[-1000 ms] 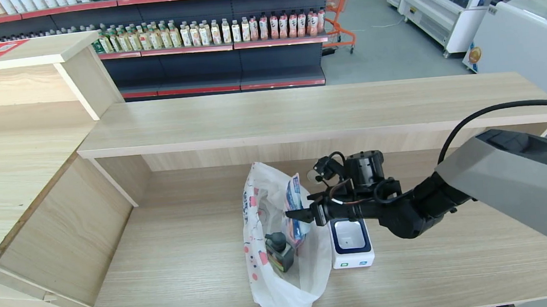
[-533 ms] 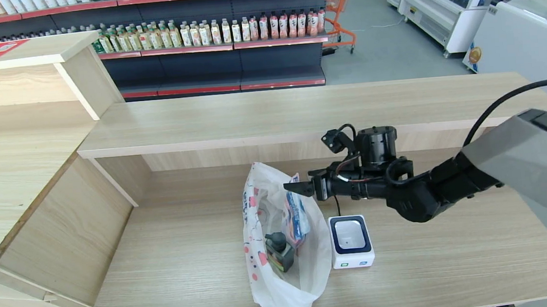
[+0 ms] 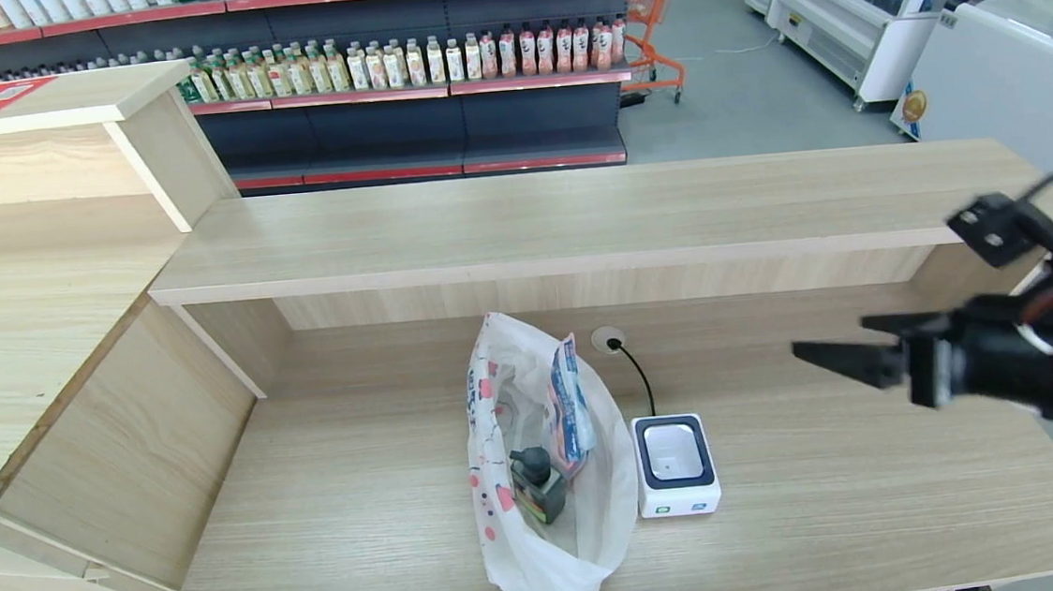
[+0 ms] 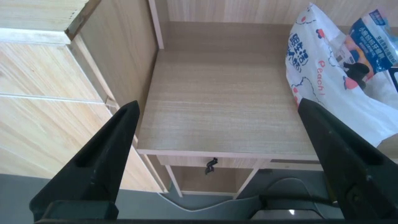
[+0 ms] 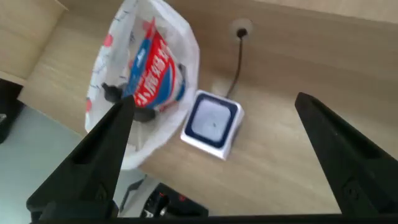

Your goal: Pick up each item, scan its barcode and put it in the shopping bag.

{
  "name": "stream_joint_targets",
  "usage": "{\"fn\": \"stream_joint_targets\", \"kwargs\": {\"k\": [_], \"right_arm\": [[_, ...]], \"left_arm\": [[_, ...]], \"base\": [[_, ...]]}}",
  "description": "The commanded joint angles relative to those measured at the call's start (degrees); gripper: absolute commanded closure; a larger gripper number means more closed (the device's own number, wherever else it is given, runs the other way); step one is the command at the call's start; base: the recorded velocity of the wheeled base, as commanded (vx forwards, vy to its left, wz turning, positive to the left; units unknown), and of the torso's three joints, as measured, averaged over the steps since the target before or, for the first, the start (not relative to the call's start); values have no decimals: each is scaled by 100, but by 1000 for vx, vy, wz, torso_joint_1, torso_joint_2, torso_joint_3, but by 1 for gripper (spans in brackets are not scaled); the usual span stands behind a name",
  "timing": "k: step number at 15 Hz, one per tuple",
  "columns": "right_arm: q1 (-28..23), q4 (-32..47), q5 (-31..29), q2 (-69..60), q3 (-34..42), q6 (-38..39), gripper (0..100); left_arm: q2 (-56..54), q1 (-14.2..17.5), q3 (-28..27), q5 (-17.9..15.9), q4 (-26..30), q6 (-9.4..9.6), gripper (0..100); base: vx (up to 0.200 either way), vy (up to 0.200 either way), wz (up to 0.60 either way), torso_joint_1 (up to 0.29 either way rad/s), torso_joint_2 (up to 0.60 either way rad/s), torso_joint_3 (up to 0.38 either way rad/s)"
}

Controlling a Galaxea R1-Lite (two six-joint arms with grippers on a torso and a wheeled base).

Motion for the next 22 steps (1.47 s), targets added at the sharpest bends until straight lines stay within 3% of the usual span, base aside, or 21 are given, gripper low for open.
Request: {"fn": "stream_joint_targets", "kwargs": {"k": [1,2,5,6,8,10,22], "right_arm": [[-648,191,-1225,-3555,3129,-212,0],[-551,340,-1278,-4302,3313,-204,0],[-613,2221,-1225,-6570,3313,-160,0],[-648,2414,-1182,-6781,3287,-98,0],[-648,2159,-1050,-7238,3313,-28,0],[-1052,2159,-1120,-7545,3313,-54,0],[-973,2502,-1366,-7695,3313,-300,0]], "left_arm": [[-2,0,1,2,-1,4,0],[-2,0,1,2,-1,-5,0],[-2,0,1,2,-1,4,0],[-2,0,1,2,-1,4,0],[-2,0,1,2,-1,-5,0],[-2,0,1,2,-1,4,0],[-2,0,1,2,-1,4,0]], "base": [[0,0,0,0,0,0],[0,0,0,0,0,0],[0,0,0,0,0,0],[0,0,0,0,0,0],[0,0,0,0,0,0],[0,0,0,0,0,0],[0,0,0,0,0,0]]}}
